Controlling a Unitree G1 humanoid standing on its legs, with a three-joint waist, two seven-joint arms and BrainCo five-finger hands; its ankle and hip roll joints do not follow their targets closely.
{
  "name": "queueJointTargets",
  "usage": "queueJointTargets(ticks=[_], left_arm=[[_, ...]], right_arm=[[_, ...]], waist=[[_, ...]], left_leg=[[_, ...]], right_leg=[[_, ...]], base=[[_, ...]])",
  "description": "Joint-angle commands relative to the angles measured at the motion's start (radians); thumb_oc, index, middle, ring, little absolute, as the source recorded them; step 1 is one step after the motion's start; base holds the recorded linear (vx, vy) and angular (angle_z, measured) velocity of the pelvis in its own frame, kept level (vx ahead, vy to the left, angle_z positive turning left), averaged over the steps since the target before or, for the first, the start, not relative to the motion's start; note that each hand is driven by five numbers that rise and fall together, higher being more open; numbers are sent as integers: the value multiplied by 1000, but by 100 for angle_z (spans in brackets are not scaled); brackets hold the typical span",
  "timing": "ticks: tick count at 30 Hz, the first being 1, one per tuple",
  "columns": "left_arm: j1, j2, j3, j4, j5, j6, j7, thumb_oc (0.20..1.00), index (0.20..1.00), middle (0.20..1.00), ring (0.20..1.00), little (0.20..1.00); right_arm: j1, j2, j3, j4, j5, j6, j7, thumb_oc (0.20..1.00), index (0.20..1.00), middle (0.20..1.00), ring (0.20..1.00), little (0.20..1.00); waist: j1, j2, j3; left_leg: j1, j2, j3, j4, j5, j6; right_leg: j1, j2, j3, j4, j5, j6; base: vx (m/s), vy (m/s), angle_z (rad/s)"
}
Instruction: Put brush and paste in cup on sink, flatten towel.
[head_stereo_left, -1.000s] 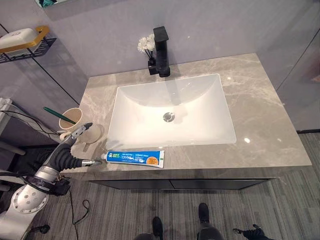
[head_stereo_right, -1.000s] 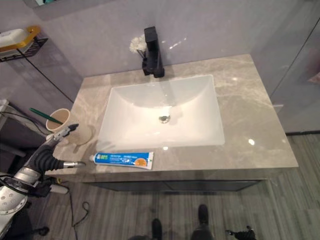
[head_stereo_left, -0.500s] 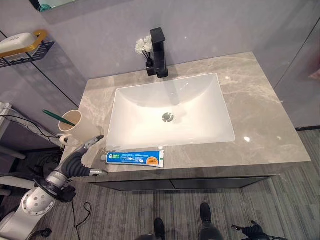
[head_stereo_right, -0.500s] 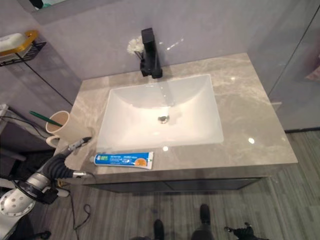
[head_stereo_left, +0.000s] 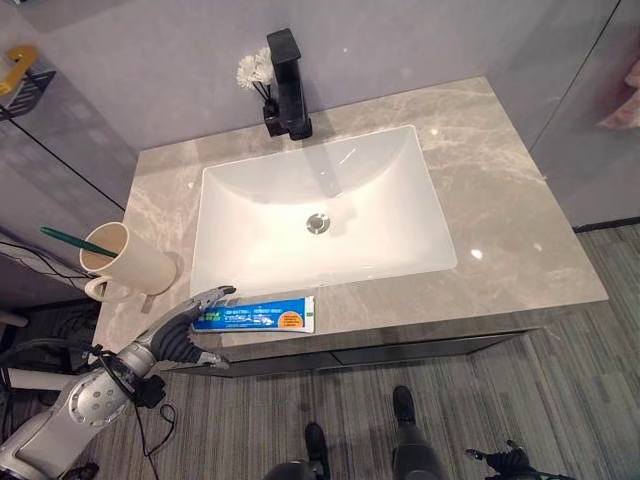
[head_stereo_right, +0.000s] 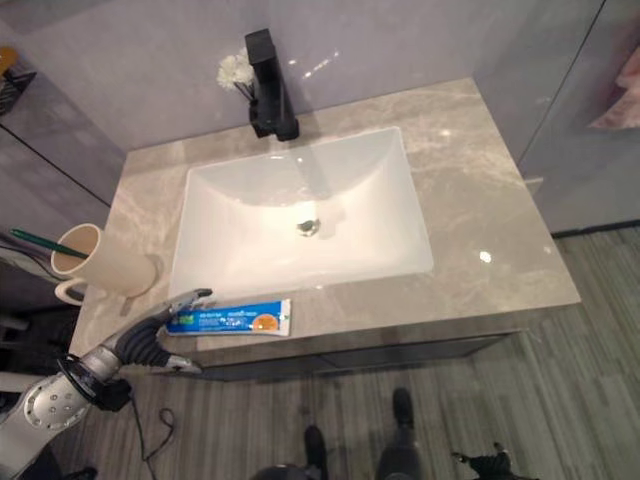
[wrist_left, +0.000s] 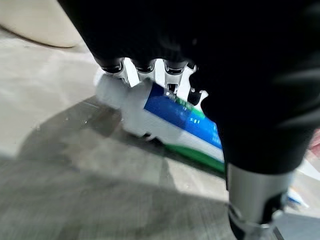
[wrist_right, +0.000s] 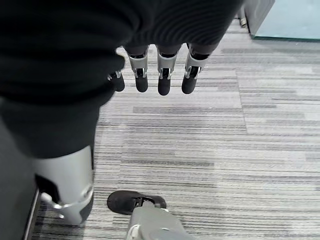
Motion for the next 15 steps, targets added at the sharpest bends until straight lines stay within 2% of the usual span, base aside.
queueJointTargets(ticks=[1,15], left_arm=[[-41,38,55,32,19,-38,49,1000,1000,1000,1000,1000],[-36,-46,41,66,13,-22,57,1000,1000,1000,1000,1000]], right_arm=[[-21,25,7,2,-12,-11,-26,1000,1000,1000,1000,1000],[-21,26,9,9,-20,-3,-38,1000,1000,1000,1000,1000]], waist=[[-21,-48,-7],[-16,-57,-9]], left_leg=[[-14,-2,25,10,-1,-2],[-16,0,18,10,1,-2]], right_leg=[[22,-107,41,8,-1,118],[24,-107,37,8,-5,113]], base=[[0,0,0],[0,0,0]])
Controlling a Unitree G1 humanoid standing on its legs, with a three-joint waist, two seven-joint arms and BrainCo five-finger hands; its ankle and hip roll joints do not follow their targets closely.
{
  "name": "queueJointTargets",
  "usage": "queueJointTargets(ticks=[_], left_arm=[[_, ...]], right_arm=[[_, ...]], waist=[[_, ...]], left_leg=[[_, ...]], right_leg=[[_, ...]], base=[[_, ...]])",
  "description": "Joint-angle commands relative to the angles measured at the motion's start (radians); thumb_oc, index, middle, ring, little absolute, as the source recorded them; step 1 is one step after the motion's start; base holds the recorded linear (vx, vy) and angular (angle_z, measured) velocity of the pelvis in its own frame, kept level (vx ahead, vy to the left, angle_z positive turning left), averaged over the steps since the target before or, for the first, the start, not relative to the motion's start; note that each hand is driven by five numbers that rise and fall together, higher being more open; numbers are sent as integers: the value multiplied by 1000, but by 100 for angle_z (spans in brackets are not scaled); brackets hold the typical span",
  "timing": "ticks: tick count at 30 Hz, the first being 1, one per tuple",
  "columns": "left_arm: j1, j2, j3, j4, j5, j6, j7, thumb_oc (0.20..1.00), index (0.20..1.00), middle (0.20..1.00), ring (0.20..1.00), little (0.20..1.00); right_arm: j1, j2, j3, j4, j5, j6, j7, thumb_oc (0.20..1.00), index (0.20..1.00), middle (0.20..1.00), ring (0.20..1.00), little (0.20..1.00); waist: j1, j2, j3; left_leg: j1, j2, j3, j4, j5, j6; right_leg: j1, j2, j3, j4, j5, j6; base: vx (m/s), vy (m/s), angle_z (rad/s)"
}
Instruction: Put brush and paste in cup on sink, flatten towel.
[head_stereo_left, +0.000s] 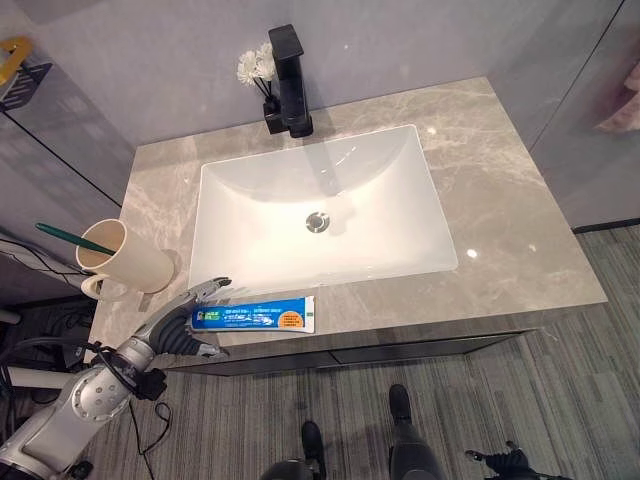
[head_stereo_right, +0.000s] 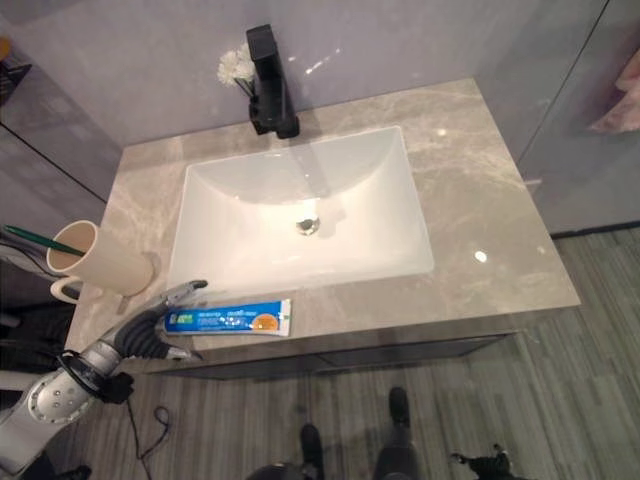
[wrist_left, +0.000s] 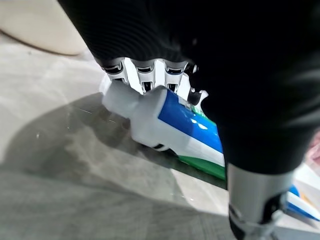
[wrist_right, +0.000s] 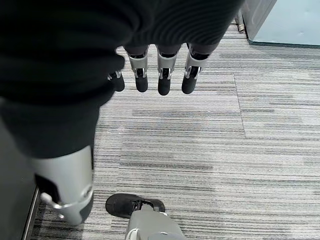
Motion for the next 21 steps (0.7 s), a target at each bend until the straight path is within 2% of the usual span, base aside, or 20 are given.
queueJointTargets(ticks=[1,10,11,13,18,21], left_arm=[[-28,4,40,30,-9,-12,33,1000,1000,1000,1000,1000],[-27,-34,46,41,-17,-3,47,1000,1000,1000,1000,1000],[-26,-43,43,47,-16,-1,48,959,959,959,959,959],[-26,-46,40,47,-17,0,48,940,940,940,940,940],[-28,-58,25,51,-8,3,48,809,809,809,809,809],[-32,-62,17,53,-5,1,48,793,793,793,793,793]], right_arm=[[-18,25,10,8,-25,0,-35,1000,1000,1000,1000,1000],[-18,22,17,-4,-37,5,-43,1000,1000,1000,1000,1000],[-19,22,17,-6,-36,6,-43,1000,1000,1000,1000,1000],[-18,21,15,-8,-35,6,-44,1000,1000,1000,1000,1000],[-17,21,15,-8,-33,5,-48,1000,1000,1000,1000,1000],[-19,22,15,-9,-31,3,-50,1000,1000,1000,1000,1000]], waist=[[-15,-44,-12],[-12,-45,-5],[-12,-46,-3],[-11,-45,-3],[-12,-45,-3],[-12,-46,-2]], left_leg=[[-18,0,16,10,2,-3],[-22,1,11,10,3,-3],[-22,0,11,10,4,-2],[-22,1,12,10,4,-3],[-19,3,15,10,2,-3],[-17,5,17,10,1,-3]], right_leg=[[23,-107,32,7,-5,112],[22,-106,28,7,-6,110],[22,-106,28,7,-7,109],[22,-105,28,7,-7,109],[23,-103,31,7,-9,107],[25,-103,31,7,-10,107]], base=[[0,0,0],[0,0,0],[0,0,0],[0,0,0],[0,0,0],[0,0,0]])
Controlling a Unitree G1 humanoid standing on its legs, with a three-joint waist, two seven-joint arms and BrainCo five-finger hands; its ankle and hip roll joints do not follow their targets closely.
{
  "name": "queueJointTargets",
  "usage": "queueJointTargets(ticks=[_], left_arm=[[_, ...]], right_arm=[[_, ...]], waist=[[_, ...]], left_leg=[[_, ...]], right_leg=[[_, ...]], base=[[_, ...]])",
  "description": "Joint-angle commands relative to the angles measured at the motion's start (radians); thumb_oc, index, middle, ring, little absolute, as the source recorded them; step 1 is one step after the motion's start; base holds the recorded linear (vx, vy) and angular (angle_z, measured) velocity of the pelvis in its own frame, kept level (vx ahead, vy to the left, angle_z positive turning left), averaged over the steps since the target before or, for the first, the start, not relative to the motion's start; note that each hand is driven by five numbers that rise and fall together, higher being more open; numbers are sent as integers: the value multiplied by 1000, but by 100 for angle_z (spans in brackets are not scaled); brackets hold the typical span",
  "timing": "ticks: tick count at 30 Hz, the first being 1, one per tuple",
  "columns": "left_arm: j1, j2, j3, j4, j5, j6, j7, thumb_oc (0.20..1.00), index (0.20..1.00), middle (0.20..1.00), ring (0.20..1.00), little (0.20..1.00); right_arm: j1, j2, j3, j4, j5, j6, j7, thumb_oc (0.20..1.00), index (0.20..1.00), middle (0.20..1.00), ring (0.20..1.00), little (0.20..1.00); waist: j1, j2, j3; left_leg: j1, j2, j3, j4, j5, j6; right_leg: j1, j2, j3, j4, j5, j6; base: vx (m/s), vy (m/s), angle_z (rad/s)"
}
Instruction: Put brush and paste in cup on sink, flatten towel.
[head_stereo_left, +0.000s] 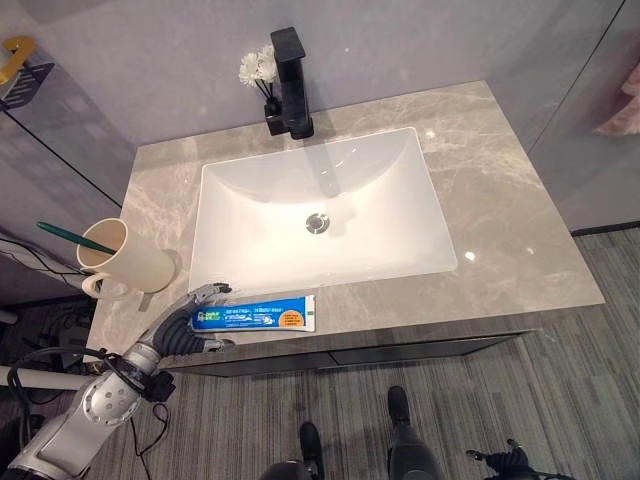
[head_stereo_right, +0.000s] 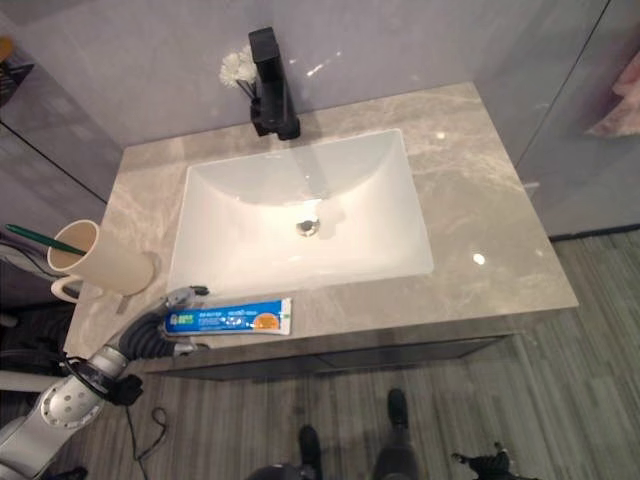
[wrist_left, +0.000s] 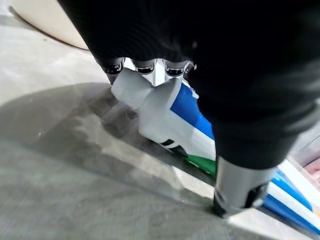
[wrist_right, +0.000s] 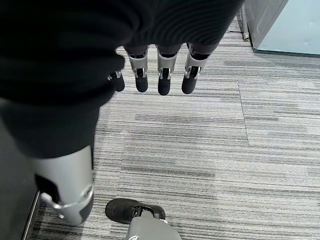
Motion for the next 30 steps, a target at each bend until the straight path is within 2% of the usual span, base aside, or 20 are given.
queueJointTargets(ticks=[1,5,10,17,22,24,28,30], left_arm=[[-30,-1,13,19,-4,-9,11,777,777,777,777,777],[-33,-4,2,17,3,-10,14,715,715,715,715,715],[-39,-2,-7,12,22,-13,22,570,570,570,570,570],[-41,14,-32,-9,61,-22,26,495,495,495,495,495],[-50,20,-52,-18,85,-28,30,395,395,395,395,395],[-57,22,-61,-20,106,-31,44,347,347,347,347,347],[-84,-11,-65,-5,175,-30,102,200,200,200,200,200],[-104,-35,-70,11,211,-28,131,200,200,200,200,200]], right_arm=[[-19,21,15,-5,-2,-2,-33,1000,1000,1000,1000,1000],[-20,20,20,-6,-4,-3,-36,1000,1000,1000,1000,1000],[-20,23,23,-5,-6,-3,-39,1000,1000,1000,1000,1000],[-19,19,32,-24,-12,-9,-45,1000,1000,1000,1000,1000],[-10,16,18,-29,6,-16,-55,1000,1000,1000,1000,1000],[-4,19,9,-29,22,-21,-60,1000,1000,1000,1000,1000],[14,37,-8,-6,66,-28,-71,1000,1000,1000,1000,1000],[21,47,-20,16,98,-35,-77,1000,1000,1000,1000,1000]], waist=[[-12,-39,5],[-12,-39,5],[-12,-38,4],[-14,-38,3],[-19,-40,-1],[-21,-42,-6],[-27,-56,-25],[-30,-68,-35]], left_leg=[[-16,5,17,10,1,-3],[-15,8,17,10,1,-4],[-14,8,16,10,0,-4],[-5,11,17,10,-4,-4],[8,13,20,10,-9,-4],[17,16,22,10,-14,-5],[45,28,27,10,-22,-8],[57,36,27,10,-25,-9]], right_leg=[[25,-103,31,8,-10,107],[27,-102,31,8,-12,106],[28,-101,30,8,-14,106],[34,-101,31,8,-17,107],[45,-99,33,8,-22,106],[53,-97,35,8,-24,106],[78,-89,34,8,-33,105],[90,-81,37,8,-39,101]], base=[[0,0,0],[0,0,0],[0,0,0],[0,0,0],[0,0,0],[0,0,0],[14,-32,0],[-4,-48,0]])
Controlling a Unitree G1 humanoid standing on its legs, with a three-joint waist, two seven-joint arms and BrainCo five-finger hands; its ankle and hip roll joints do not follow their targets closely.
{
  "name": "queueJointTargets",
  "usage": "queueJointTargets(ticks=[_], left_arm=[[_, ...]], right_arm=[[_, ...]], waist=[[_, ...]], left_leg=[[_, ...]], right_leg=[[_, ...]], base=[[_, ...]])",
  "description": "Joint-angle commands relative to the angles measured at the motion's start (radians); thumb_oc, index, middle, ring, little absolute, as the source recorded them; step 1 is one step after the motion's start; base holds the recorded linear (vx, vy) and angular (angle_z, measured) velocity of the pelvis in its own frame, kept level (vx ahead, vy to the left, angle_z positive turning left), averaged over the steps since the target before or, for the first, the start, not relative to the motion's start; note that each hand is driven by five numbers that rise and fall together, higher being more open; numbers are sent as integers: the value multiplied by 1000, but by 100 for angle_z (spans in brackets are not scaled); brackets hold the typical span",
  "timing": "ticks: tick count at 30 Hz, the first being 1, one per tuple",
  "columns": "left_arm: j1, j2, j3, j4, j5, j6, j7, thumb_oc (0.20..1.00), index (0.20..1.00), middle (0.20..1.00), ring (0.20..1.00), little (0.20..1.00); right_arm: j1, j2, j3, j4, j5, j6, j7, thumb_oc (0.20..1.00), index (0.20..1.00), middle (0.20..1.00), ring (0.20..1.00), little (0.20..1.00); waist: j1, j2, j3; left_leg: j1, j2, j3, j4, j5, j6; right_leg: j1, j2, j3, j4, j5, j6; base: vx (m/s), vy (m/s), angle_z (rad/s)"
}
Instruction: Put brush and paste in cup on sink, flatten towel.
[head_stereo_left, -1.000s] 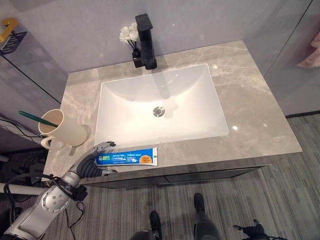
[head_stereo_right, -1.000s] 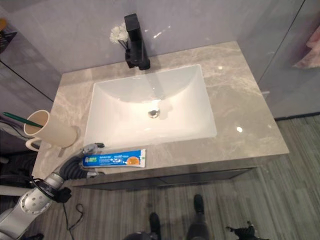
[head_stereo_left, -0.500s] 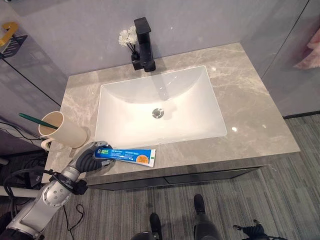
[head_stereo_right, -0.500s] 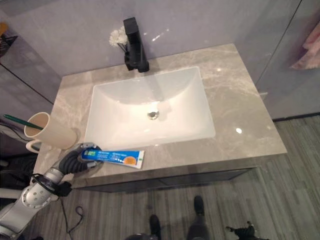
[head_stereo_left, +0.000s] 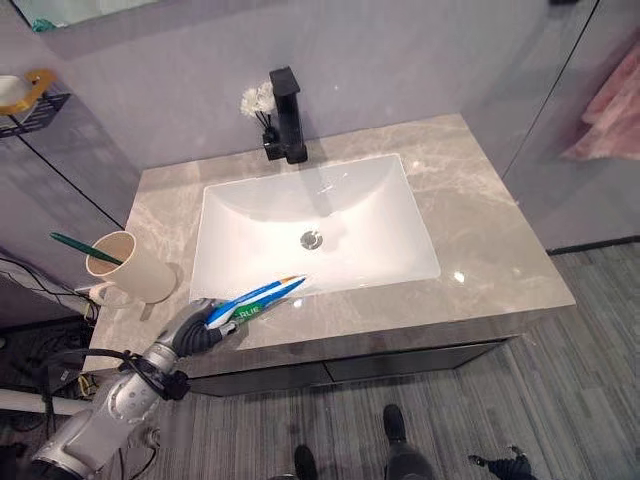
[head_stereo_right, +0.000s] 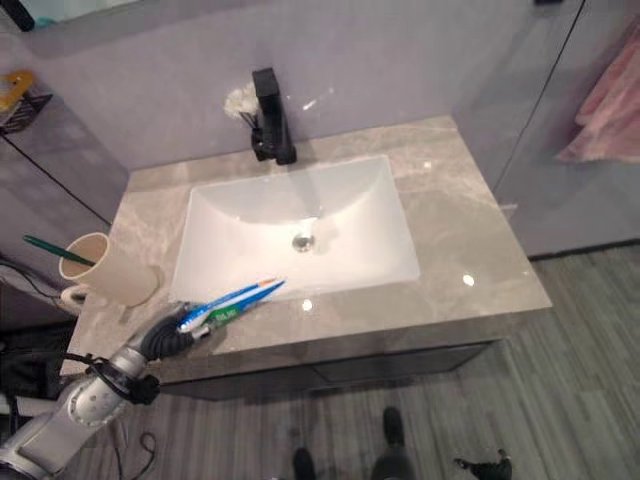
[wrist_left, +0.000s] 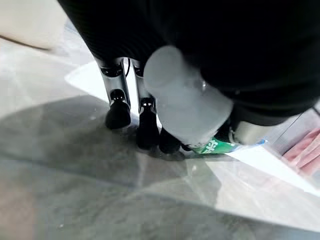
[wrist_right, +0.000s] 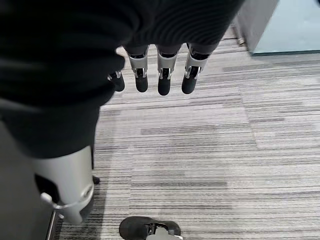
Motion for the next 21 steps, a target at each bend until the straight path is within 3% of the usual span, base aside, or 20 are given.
queueJointTargets(ticks=[1,2,5,16,17,19,20,21], left_arm=[[-54,27,7,-25,74,-44,77,200,200,200,200,200],[-80,24,18,-30,128,-44,131,200,200,200,200,200],[-95,22,33,-26,173,-40,175,200,200,200,200,200],[-167,38,86,-14,261,-23,287,200,200,200,200,200],[-186,0,117,-8,280,-7,353,200,200,200,200,200],[-188,-32,145,-19,297,-5,402,200,200,200,200,200],[-192,-46,155,-21,301,-3,419,200,200,200,200,200],[-195,-63,188,-34,331,11,457,200,200,200,200,200]], right_arm=[[-14,12,-25,14,72,-36,-36,1000,1000,1000,1000,1000],[-7,20,-64,41,144,-50,-46,1000,1000,1000,1000,1000],[-5,19,-116,60,237,-68,-51,1000,1000,1000,1000,1000],[-12,-76,-307,77,513,-125,-71,1000,1000,1000,1000,1000],[-17,-90,-347,-14,575,-181,-94,1000,1000,1000,1000,1000],[4,-97,-376,-139,577,-221,-138,1000,1000,1000,1000,1000],[10,-104,-386,-182,562,-229,-159,1000,1000,1000,1000,1000],[36,-124,-398,-359,458,-238,-226,1000,1000,1000,1000,1000]], waist=[[-9,-18,26],[-16,-36,8],[-23,-51,-4],[-44,-81,-35],[-56,-88,-43],[-64,-88,-46],[-68,-89,-50],[-77,-87,-58]], left_leg=[[14,36,27,10,-23,-14],[30,47,35,10,-29,-16],[42,55,41,10,-35,-18],[69,71,56,10,-47,-26],[74,74,61,10,-48,-28],[78,77,66,10,-50,-29],[80,78,68,10,-51,-29],[85,80,73,10,-53,-30]], right_leg=[[47,-79,35,8,-39,100],[57,-67,43,8,-45,97],[61,-57,50,8,-48,95],[78,-44,67,8,-57,94],[80,-40,72,8,-58,94],[82,-38,76,8,-58,92],[83,-38,77,8,-59,91],[84,-36,81,8,-59,90]], base=[[16,-63,-3],[14,-63,-3],[21,-36,-16],[8,-10,-4],[0,-17,-11],[-2,-14,-10],[5,-9,-12],[9,-8,-12]])
